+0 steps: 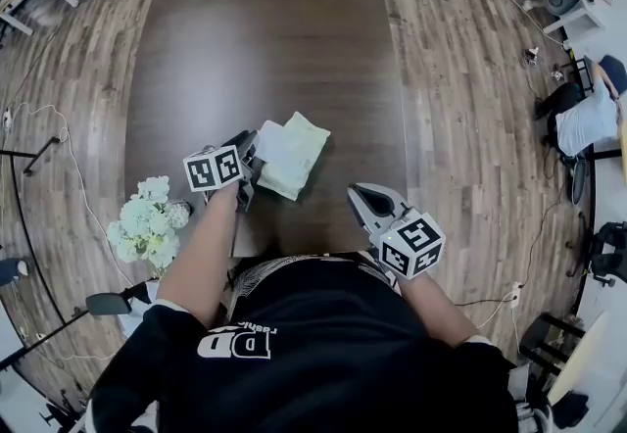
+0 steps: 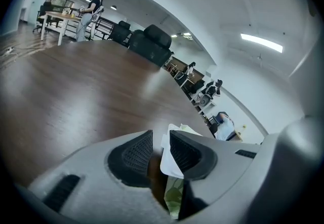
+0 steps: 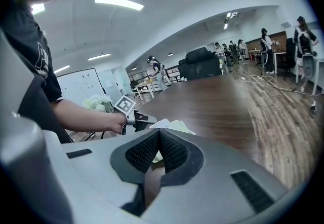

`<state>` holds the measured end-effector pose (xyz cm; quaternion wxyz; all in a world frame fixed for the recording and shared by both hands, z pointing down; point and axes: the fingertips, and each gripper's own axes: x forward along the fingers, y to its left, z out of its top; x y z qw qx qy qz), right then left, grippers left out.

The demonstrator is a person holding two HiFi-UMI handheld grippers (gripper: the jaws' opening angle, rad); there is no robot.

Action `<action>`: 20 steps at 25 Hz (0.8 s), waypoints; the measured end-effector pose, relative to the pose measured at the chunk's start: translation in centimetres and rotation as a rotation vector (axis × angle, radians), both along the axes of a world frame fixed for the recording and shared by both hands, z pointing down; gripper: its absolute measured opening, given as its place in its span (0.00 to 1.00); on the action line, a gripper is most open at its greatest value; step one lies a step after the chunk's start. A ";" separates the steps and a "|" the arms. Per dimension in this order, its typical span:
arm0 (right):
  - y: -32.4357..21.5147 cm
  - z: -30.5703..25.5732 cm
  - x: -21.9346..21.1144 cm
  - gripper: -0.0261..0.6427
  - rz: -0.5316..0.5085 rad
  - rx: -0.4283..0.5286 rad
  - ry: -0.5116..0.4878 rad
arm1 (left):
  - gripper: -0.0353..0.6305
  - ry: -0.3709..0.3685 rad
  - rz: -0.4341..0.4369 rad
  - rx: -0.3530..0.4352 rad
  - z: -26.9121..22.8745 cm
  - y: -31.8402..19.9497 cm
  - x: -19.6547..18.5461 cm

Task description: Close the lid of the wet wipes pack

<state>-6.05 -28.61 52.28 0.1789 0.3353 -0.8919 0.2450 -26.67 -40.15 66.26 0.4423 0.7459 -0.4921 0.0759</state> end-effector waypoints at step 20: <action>0.4 -0.5 -0.3 0.05 -0.027 0.021 -0.011 | 0.24 0.139 0.021 -0.014 -1.1 0.3 1.3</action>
